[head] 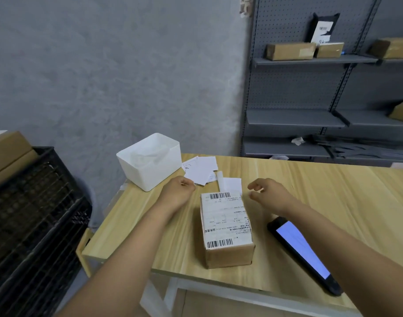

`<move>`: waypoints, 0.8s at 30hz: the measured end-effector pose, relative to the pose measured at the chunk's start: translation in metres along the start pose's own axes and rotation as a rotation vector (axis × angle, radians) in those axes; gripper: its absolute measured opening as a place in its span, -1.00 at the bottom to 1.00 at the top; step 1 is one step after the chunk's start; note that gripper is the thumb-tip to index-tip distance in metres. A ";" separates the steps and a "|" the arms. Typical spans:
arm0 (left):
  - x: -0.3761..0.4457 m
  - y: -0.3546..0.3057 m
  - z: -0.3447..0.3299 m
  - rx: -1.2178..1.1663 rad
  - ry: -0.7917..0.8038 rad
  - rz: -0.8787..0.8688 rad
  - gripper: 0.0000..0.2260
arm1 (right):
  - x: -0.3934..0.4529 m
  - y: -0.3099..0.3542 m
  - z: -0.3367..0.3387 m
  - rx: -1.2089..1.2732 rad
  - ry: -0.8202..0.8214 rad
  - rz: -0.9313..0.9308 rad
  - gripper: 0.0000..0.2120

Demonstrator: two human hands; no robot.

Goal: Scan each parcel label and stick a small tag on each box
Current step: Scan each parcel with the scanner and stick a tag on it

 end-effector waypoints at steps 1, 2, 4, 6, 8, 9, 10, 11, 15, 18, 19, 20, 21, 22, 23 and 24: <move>0.007 -0.001 -0.001 -0.001 -0.002 0.002 -0.91 | 0.011 0.002 -0.001 -0.003 0.007 0.017 -0.74; 0.014 -0.003 -0.003 -0.001 0.001 0.007 -0.90 | 0.022 0.004 -0.003 -0.002 0.011 0.034 -0.76; 0.026 -0.007 -0.007 -0.005 0.027 0.017 -0.89 | 0.044 0.008 -0.007 0.005 0.016 0.051 -0.79; 0.037 -0.010 -0.012 -0.062 0.073 0.031 -0.87 | 0.066 0.014 -0.012 0.025 0.029 0.043 -0.73; 0.043 -0.013 -0.016 -0.101 0.133 0.058 -0.84 | 0.084 0.021 -0.020 -0.004 0.043 0.015 -0.61; 0.046 -0.014 -0.018 -0.100 0.169 0.066 -0.83 | 0.090 0.025 -0.024 -0.069 0.053 0.005 -0.57; 0.049 -0.015 -0.021 -0.099 0.204 0.074 -0.83 | 0.097 0.029 -0.029 -0.139 0.071 0.000 -0.57; 0.052 -0.017 -0.023 -0.102 0.239 0.084 -0.82 | 0.103 0.032 -0.032 -0.188 0.096 -0.003 -0.61; 0.062 -0.022 -0.024 -0.148 0.296 0.129 -0.87 | 0.119 0.035 -0.032 -0.046 0.177 0.032 -0.76; 0.067 -0.030 -0.028 -0.217 0.328 0.127 -0.94 | 0.116 0.041 -0.017 0.420 0.298 0.145 -0.76; 0.068 -0.036 -0.029 -0.248 0.340 0.105 -0.87 | 0.112 0.045 -0.012 0.543 0.355 0.193 -0.78; 0.070 -0.041 -0.031 -0.265 0.349 0.079 -0.80 | 0.108 0.048 -0.006 0.608 0.401 0.234 -0.81; 0.072 -0.047 -0.031 -0.263 0.354 0.051 -0.75 | 0.104 0.051 -0.001 0.639 0.439 0.264 -0.86; 0.072 -0.053 -0.031 -0.258 0.355 0.023 -0.73 | 0.101 0.053 0.002 0.660 0.470 0.287 -0.90; 0.072 -0.058 -0.030 -0.264 0.357 -0.003 -0.73 | 0.099 0.055 0.005 0.682 0.489 0.305 -0.92; 0.072 -0.062 -0.028 -0.287 0.360 -0.025 -0.73 | 0.097 0.056 0.008 0.701 0.498 0.316 -0.90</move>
Point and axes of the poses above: each hand's wrist, its own x-axis towards the middle knuckle, its own z-axis out of the back of the hand, y = z × x, the point moved 5 cm from there along x, towards the middle knuckle, and after that the axes turned 13 degrees about y, right-handed, at the moved point
